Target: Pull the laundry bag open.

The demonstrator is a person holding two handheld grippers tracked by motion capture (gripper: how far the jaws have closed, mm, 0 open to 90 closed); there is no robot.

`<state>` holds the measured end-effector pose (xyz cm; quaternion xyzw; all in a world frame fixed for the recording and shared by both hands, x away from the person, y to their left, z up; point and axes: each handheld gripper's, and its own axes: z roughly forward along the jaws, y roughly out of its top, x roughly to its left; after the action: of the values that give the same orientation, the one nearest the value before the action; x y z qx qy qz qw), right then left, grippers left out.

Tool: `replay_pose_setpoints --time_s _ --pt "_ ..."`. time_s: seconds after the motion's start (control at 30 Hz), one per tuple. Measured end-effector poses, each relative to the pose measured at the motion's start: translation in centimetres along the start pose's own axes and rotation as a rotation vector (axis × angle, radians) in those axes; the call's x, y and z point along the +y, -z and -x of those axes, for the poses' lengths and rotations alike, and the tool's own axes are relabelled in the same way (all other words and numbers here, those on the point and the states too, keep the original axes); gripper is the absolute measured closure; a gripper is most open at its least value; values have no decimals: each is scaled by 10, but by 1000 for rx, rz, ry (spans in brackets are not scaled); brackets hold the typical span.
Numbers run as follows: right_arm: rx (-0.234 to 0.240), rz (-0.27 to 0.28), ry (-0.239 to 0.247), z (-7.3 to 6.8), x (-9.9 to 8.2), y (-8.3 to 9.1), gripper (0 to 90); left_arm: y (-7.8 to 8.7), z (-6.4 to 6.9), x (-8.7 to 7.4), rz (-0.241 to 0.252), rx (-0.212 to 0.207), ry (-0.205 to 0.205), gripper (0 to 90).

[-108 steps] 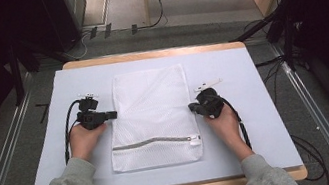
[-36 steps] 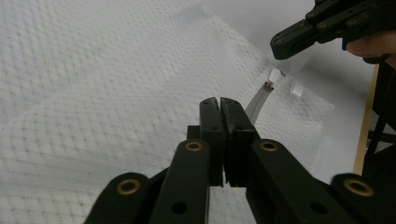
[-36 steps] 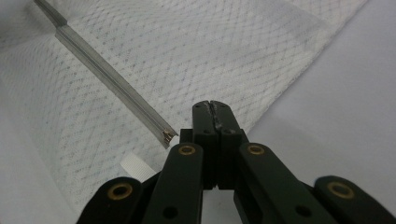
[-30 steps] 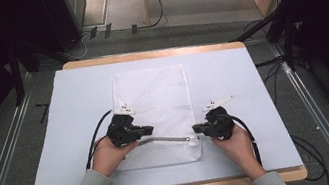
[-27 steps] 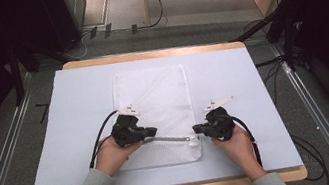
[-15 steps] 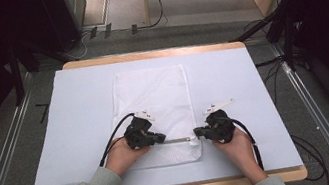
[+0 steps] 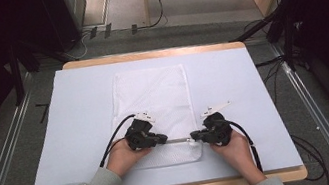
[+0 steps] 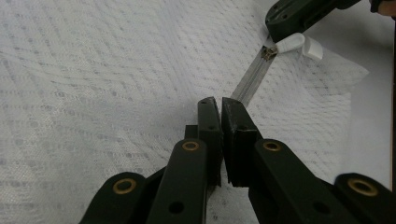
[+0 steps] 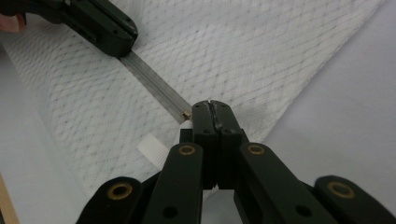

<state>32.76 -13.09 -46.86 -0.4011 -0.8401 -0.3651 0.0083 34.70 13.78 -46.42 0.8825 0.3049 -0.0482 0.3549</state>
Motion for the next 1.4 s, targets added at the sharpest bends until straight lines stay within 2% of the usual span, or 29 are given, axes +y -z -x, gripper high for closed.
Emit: replay_pose_setpoints --time_s 0.3,0.37,0.47,0.53,0.73,0.9,1.03,1.17,1.3,1.4 --pt "9 7 28 -10 1 -5 900 0 -1 1 1 -13 19 864" --pt "10 7 36 -12 2 -6 900 0 -2 1 3 -18 41 846" --pt "-9 28 60 -13 3 -1 900 3 -1 4 9 0 40 816" --pt "-30 36 63 -12 3 4 900 6 0 7 19 -4 40 805" --pt "-50 36 51 -5 0 9 900 9 9 18 46 -23 34 770" --pt "-56 17 55 -6 -1 5 900 -2 19 27 32 -36 8 758" --pt "-68 10 66 -6 -3 4 900 -14 25 32 24 -49 10 760" --pt "-79 20 82 -8 -6 3 900 -24 26 33 -11 -48 1 761" --pt "-96 30 106 -10 -8 3 900 -29 23 32 -15 -37 1 760" --pt "-97 38 104 -10 -9 2 900 -32 22 31 -19 -51 14 761"
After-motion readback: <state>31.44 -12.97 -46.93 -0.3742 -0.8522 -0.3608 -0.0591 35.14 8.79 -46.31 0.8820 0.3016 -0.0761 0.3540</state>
